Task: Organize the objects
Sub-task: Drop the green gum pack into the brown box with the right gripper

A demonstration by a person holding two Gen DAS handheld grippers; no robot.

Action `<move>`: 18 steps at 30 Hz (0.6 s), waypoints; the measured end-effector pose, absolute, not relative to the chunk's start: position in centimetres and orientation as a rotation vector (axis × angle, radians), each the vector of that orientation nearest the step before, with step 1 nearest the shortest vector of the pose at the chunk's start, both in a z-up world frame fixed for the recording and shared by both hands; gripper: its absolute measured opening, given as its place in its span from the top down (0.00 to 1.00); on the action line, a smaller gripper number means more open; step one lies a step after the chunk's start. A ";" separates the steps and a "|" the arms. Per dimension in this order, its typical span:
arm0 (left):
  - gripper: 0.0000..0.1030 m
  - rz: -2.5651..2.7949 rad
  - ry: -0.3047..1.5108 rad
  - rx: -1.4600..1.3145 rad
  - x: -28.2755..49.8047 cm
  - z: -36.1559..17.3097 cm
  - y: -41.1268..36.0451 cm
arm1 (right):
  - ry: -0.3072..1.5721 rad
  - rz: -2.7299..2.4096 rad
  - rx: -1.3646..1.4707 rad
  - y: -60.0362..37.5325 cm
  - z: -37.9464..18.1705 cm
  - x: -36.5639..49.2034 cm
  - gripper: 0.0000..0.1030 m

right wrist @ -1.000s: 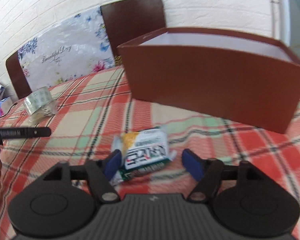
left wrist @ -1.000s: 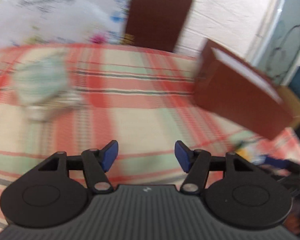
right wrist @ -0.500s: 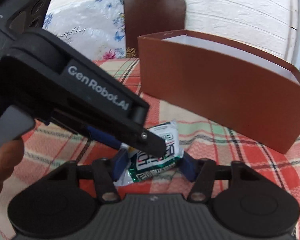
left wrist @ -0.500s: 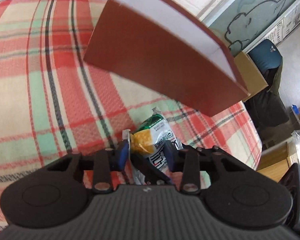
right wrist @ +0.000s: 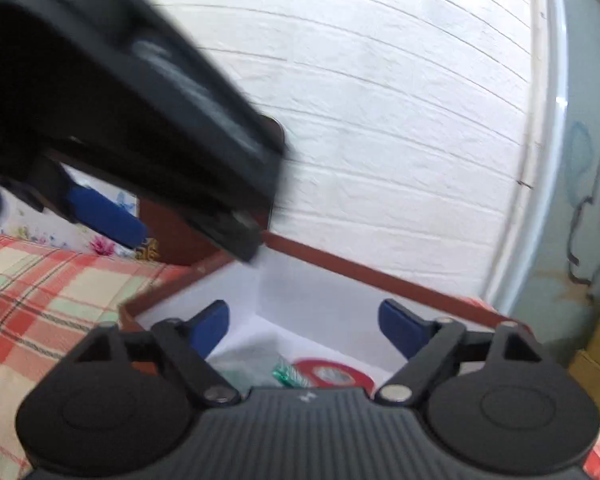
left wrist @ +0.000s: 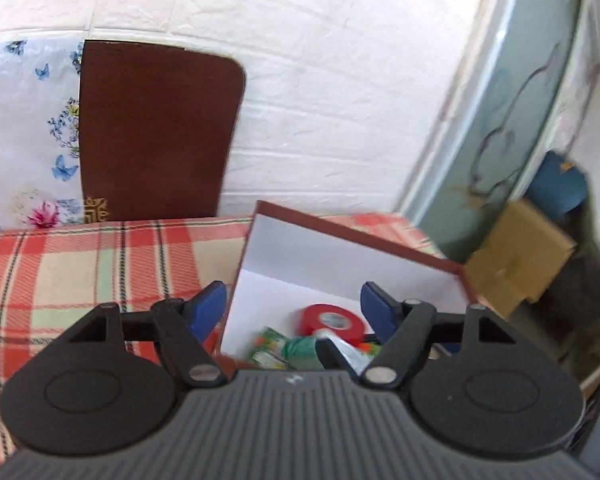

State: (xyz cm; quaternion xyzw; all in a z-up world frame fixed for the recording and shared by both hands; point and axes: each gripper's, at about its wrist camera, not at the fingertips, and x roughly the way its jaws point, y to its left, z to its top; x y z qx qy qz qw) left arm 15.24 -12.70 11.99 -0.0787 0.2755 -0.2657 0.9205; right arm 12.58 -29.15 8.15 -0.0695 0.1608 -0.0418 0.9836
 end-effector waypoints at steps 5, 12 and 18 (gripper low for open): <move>0.27 -0.549 0.535 -0.061 10.3 7.4 -9.5 | 0.234 -0.044 0.005 -30.1 6.1 3.1 0.12; 0.27 -0.421 0.706 -0.045 9.0 1.9 -5.4 | 0.451 0.043 -0.045 -27.6 2.0 0.4 0.15; 0.27 -0.282 0.673 0.008 6.9 1.1 -0.8 | 0.557 0.058 -0.056 -25.4 0.9 0.9 0.16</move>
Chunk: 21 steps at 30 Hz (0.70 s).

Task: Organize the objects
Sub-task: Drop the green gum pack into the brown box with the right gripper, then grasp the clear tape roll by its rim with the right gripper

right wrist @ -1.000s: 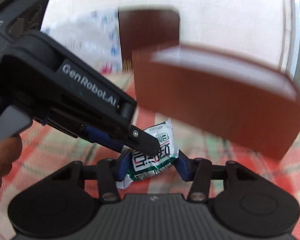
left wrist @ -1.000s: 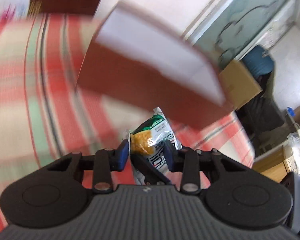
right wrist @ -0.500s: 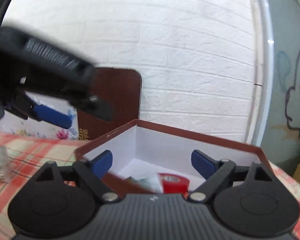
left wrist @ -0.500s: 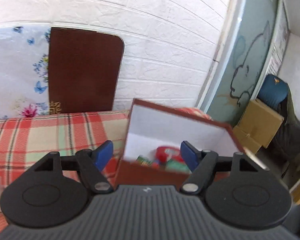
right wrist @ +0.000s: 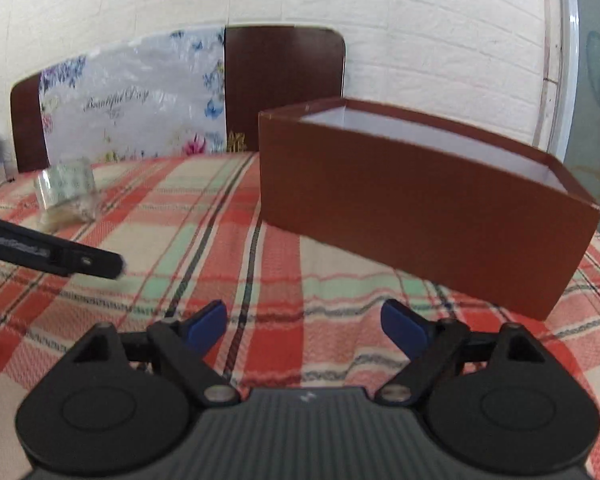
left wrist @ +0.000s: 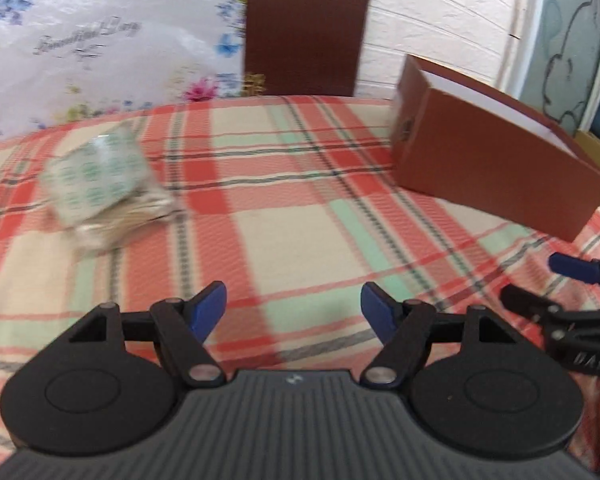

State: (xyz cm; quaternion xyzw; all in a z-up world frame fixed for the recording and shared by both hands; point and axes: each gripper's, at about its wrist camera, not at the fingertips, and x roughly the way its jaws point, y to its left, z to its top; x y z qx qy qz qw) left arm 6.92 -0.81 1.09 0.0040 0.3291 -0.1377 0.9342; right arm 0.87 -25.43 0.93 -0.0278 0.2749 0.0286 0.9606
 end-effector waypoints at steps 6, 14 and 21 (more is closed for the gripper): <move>0.26 -0.048 0.606 0.005 6.5 0.9 6.7 | 0.627 0.177 -0.087 -22.7 0.8 1.3 0.16; 0.18 0.081 0.554 -0.230 7.1 -0.8 13.8 | 0.632 0.381 -0.010 -16.2 3.2 6.1 0.16; 0.18 0.052 0.544 -0.209 7.1 -1.2 13.3 | 0.526 0.536 -0.062 -6.4 6.2 12.0 0.06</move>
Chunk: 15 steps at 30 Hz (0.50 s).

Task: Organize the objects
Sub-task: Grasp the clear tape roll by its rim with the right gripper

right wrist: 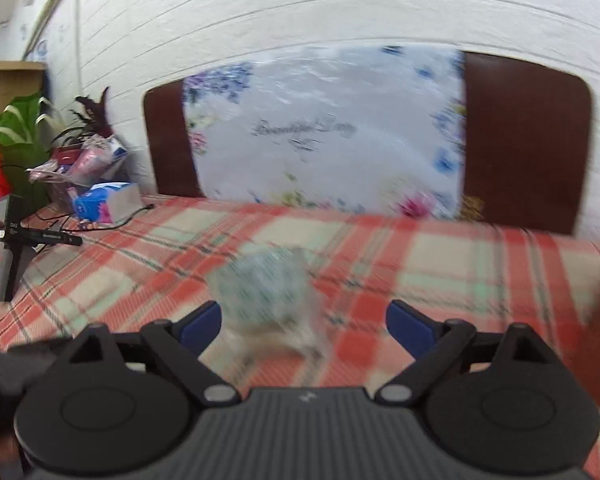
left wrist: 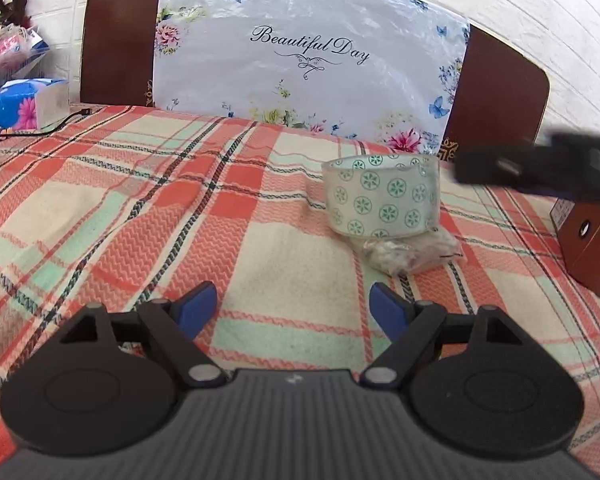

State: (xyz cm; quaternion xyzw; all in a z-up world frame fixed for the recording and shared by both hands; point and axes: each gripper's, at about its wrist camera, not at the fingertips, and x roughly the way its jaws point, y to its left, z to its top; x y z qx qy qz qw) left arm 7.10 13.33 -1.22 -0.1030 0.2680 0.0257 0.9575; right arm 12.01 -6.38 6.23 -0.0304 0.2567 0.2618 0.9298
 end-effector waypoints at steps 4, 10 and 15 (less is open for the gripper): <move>0.18 0.053 0.538 -0.220 7.1 -1.3 13.6 | 0.586 0.525 -0.063 -1.4 5.5 16.5 0.05; 0.18 0.048 0.533 -0.235 7.2 -1.3 13.8 | 0.715 0.474 -0.012 -1.9 2.5 19.1 0.78; 0.18 0.052 0.531 -0.240 7.2 -1.2 13.8 | 0.726 0.419 0.015 -6.0 2.8 17.4 0.84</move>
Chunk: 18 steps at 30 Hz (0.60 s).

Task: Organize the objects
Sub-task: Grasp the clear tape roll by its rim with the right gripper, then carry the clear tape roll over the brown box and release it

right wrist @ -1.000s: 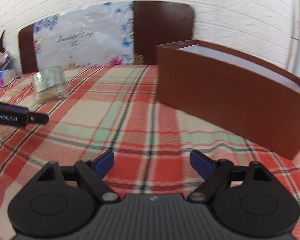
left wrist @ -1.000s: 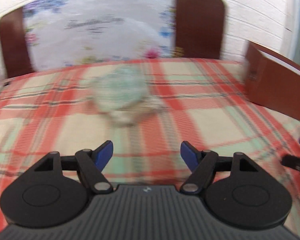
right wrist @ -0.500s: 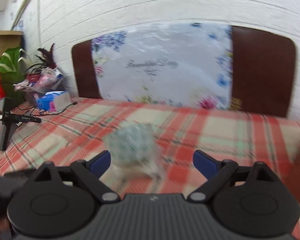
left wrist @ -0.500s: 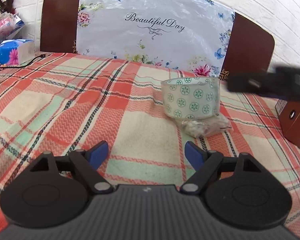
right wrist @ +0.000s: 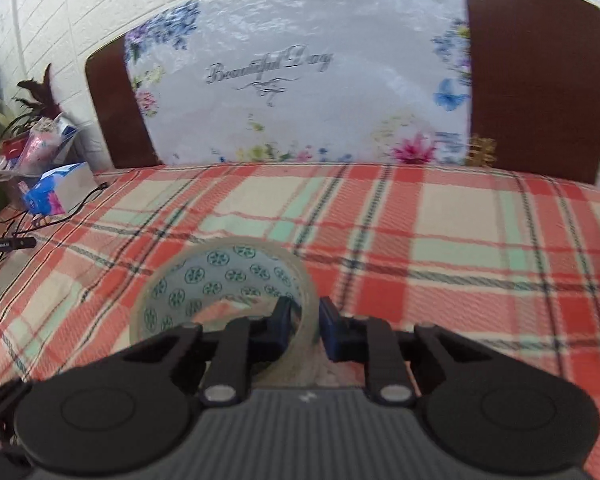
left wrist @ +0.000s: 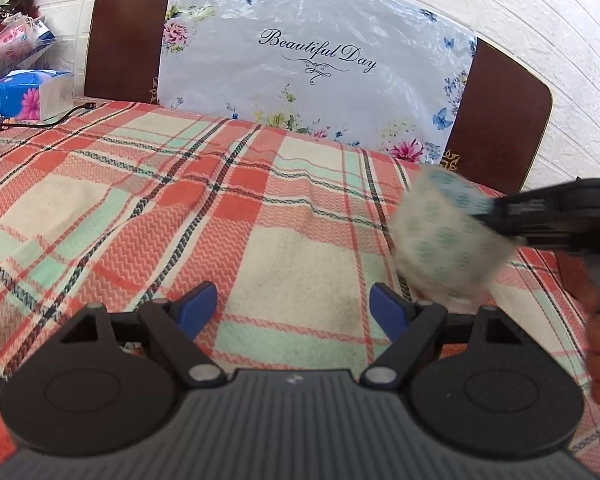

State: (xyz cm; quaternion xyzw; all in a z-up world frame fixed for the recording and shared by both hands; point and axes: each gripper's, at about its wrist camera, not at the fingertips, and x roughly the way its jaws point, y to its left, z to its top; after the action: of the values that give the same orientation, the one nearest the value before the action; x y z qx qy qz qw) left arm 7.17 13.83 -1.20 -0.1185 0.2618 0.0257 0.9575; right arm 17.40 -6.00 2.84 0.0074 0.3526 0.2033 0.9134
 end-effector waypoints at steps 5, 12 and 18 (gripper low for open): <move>0.18 0.056 0.532 -0.234 7.1 -1.2 13.7 | 0.706 0.364 0.181 -13.3 5.1 14.0 0.84; 0.19 0.075 0.557 -0.189 7.3 -0.9 13.2 | 0.731 0.152 0.134 -22.7 4.2 6.2 0.77; 0.24 -0.187 0.590 -0.232 5.9 2.7 6.6 | 0.680 0.148 0.125 -26.9 2.8 0.6 0.22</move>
State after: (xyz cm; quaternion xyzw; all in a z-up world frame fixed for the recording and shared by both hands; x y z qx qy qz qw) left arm 5.87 6.64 2.71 -0.1140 0.2894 -0.0920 0.9459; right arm 0.60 -26.87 2.80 0.0612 0.3329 0.0725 0.9382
